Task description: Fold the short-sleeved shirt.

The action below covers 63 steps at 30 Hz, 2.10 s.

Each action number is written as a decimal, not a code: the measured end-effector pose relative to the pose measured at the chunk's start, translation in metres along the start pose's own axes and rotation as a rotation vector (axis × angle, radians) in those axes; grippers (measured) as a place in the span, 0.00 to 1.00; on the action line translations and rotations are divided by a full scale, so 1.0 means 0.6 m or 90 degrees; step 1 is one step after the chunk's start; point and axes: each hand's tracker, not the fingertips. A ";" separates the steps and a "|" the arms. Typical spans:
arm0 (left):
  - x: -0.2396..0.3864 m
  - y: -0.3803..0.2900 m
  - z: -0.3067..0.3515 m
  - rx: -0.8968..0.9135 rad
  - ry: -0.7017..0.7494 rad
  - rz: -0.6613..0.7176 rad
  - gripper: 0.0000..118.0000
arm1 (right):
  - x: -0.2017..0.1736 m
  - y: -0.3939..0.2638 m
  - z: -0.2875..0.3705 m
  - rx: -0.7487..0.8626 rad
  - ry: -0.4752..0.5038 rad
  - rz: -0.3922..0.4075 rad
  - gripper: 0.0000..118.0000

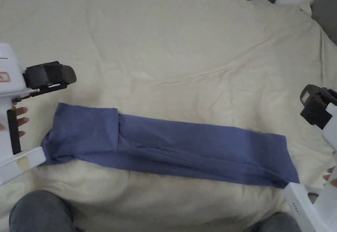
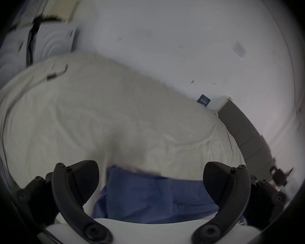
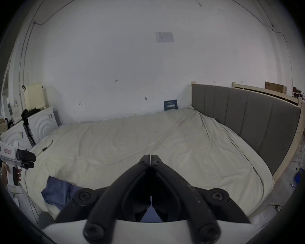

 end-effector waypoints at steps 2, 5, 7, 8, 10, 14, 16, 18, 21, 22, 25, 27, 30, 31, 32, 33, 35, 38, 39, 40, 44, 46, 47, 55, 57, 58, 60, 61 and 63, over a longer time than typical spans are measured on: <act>-0.070 -0.014 -0.018 -0.046 -0.033 0.057 1.00 | -0.004 -0.007 -0.008 -0.017 -0.006 0.007 0.01; -0.140 -0.050 -0.048 -0.131 0.006 0.145 1.00 | -0.004 -0.019 -0.020 -0.044 -0.010 -0.007 0.01; -0.172 -0.080 -0.061 -0.147 0.000 0.175 1.00 | -0.005 -0.025 -0.031 -0.060 -0.014 -0.019 0.01; -0.177 -0.093 -0.065 -0.150 -0.012 0.187 1.00 | -0.007 -0.027 -0.036 -0.065 -0.023 -0.020 0.01; -0.189 -0.115 -0.072 -0.152 -0.043 0.212 1.00 | -0.008 -0.028 -0.041 -0.072 -0.030 -0.021 0.01; -0.178 -0.123 -0.074 -0.115 -0.109 0.189 1.00 | -0.012 -0.025 -0.043 -0.075 -0.035 -0.024 0.01; -0.170 -0.128 -0.083 -0.152 -0.159 0.222 1.00 | -0.015 -0.025 -0.044 -0.076 -0.039 -0.023 0.01; -0.158 -0.136 -0.096 -0.160 -0.186 0.233 1.00 | -0.015 -0.027 -0.044 -0.079 -0.044 -0.022 0.01; -0.141 -0.140 -0.111 -0.161 -0.209 0.225 1.00 | -0.014 -0.032 -0.046 -0.089 -0.051 -0.019 0.01; -0.138 -0.139 -0.116 -0.164 -0.212 0.230 1.00 | -0.013 -0.035 -0.046 -0.090 -0.052 -0.019 0.01; -0.150 -0.130 -0.120 -0.153 -0.201 0.289 0.98 | -0.017 -0.040 -0.045 -0.097 -0.059 -0.007 0.01; -0.159 -0.128 -0.113 -0.120 -0.181 0.313 0.82 | -0.019 -0.041 -0.044 -0.100 -0.059 0.000 0.01; -0.162 -0.135 -0.131 -0.171 -0.029 0.292 0.09 | -0.019 -0.041 -0.046 -0.101 -0.054 0.000 0.01; -0.160 -0.139 -0.126 -0.152 -0.090 0.295 0.09 | -0.020 -0.041 -0.045 -0.100 -0.053 0.000 0.01; -0.155 -0.134 -0.125 -0.141 -0.079 0.291 0.09 | -0.021 -0.041 -0.044 -0.099 -0.054 0.000 0.01; -0.149 -0.128 -0.128 -0.150 -0.056 0.284 0.08 | -0.020 -0.040 -0.044 -0.097 -0.053 0.000 0.01; -0.131 -0.112 -0.130 -0.170 -0.012 0.270 0.08 | -0.017 -0.039 -0.044 -0.094 -0.052 0.005 0.01; -0.077 -0.085 -0.111 -0.172 0.053 0.196 0.08 | -0.010 -0.033 -0.040 -0.088 -0.049 0.003 0.01; -0.051 -0.077 -0.102 -0.164 0.069 0.139 0.08 | -0.008 -0.032 -0.037 -0.085 -0.045 0.000 0.01; -0.018 -0.071 -0.090 -0.158 0.090 0.083 0.08 | -0.005 -0.030 -0.034 -0.082 -0.042 0.000 0.01; 0.110 -0.063 -0.040 -0.120 0.146 -0.045 0.08 | 0.003 -0.028 -0.024 -0.070 -0.046 0.025 0.01; 0.176 -0.072 -0.025 -0.107 0.157 -0.109 0.08 | 0.015 -0.029 -0.022 -0.068 -0.040 0.023 0.01; 0.210 -0.078 -0.023 -0.103 0.149 -0.145 0.08 | 0.019 -0.028 -0.019 -0.067 -0.037 0.020 0.01; 0.393 -0.181 -0.122 -0.187 0.029 -0.231 0.08 | 0.050 -0.021 0.020 -0.019 -0.027 -0.009 0.01; 0.419 -0.212 -0.167 -0.227 0.019 -0.227 0.08 | 0.058 -0.019 0.027 -0.011 -0.028 -0.014 0.01; 0.431 -0.228 -0.192 -0.252 0.020 -0.217 0.08 | 0.061 -0.018 0.031 -0.006 -0.029 -0.014 0.01; 0.447 -0.258 -0.235 -0.260 0.024 -0.223 0.08 | 0.067 -0.015 0.037 0.001 -0.033 -0.013 0.01; 0.455 -0.273 -0.255 -0.268 0.034 -0.226 0.08 | 0.071 -0.014 0.038 0.003 -0.033 -0.013 0.01; 0.465 -0.297 -0.285 -0.277 0.048 -0.239 0.12 | 0.075 -0.013 0.038 0.002 -0.039 -0.013 0.01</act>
